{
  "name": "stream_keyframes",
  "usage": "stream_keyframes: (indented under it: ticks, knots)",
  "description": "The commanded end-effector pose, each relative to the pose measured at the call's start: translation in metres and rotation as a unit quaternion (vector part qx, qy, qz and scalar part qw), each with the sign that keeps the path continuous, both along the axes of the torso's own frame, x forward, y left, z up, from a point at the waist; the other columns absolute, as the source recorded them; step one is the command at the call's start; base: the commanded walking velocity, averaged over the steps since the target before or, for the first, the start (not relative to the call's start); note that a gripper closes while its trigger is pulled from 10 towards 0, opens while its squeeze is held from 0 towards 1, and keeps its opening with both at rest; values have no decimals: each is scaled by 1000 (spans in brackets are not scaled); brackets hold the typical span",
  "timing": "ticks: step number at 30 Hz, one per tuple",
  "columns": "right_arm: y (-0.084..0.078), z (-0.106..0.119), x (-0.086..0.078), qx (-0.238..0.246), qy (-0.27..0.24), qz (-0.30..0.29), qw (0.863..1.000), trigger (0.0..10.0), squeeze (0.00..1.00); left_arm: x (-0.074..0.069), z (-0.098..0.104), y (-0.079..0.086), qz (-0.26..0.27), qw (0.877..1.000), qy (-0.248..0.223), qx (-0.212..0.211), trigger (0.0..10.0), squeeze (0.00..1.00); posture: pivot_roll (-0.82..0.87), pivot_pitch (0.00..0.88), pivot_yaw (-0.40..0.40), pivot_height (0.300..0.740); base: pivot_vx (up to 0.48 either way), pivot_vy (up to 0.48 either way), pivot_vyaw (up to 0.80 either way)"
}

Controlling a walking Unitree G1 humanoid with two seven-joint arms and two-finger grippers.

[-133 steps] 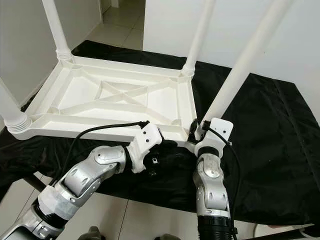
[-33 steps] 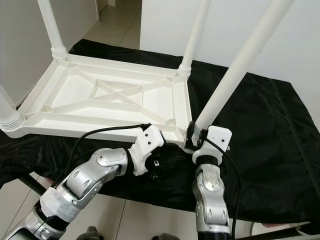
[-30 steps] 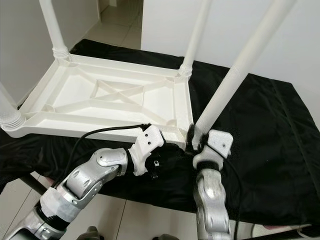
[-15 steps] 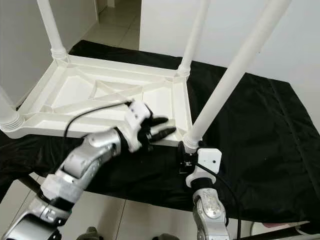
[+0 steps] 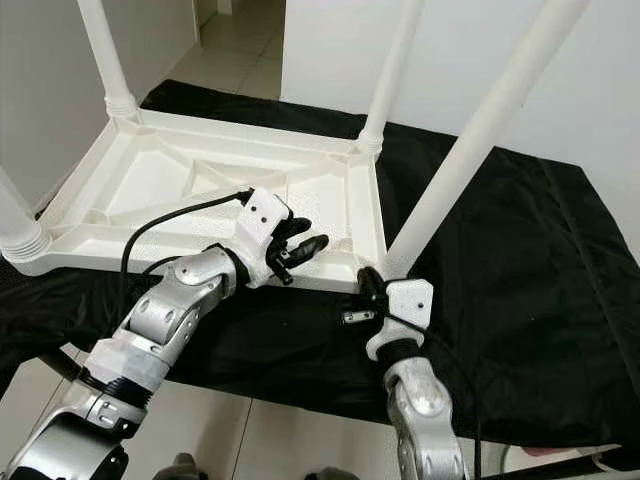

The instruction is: Building children table

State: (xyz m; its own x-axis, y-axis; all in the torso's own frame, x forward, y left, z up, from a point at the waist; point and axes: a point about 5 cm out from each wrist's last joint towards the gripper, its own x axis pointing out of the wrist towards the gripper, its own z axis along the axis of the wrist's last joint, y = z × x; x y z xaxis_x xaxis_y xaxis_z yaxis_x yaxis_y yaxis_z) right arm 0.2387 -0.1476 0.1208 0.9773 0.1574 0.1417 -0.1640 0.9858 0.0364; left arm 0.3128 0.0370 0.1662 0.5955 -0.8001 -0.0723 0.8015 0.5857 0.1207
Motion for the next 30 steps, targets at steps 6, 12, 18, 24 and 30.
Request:
stream_keyframes:
  ticks: [6,12,18,24,30]
  knots:
    - [-32,-2,12,-1,8,-60,998,10000,0,-1,-14,-3,20,999,28,43,10000,0,55,0,-64,740,0,0,0]
    - [-59,-2,15,-4,7,-113,994,10000,0,-3,-22,1,1,997,41,70,10000,0,55,4,-61,740,0,0,0]
    - [-80,-3,14,-12,7,-151,988,10000,0,-1,-28,5,3,994,44,97,10000,0,55,5,-54,740,0,0,0]
    - [-95,-1,15,-11,2,-181,983,10000,0,-2,-34,5,1,990,49,129,10000,0,55,5,-48,740,0,0,0]
    - [-89,-1,17,-6,-1,-172,985,10000,0,-5,-37,5,-8,989,54,138,10000,0,58,7,-47,740,0,0,0]
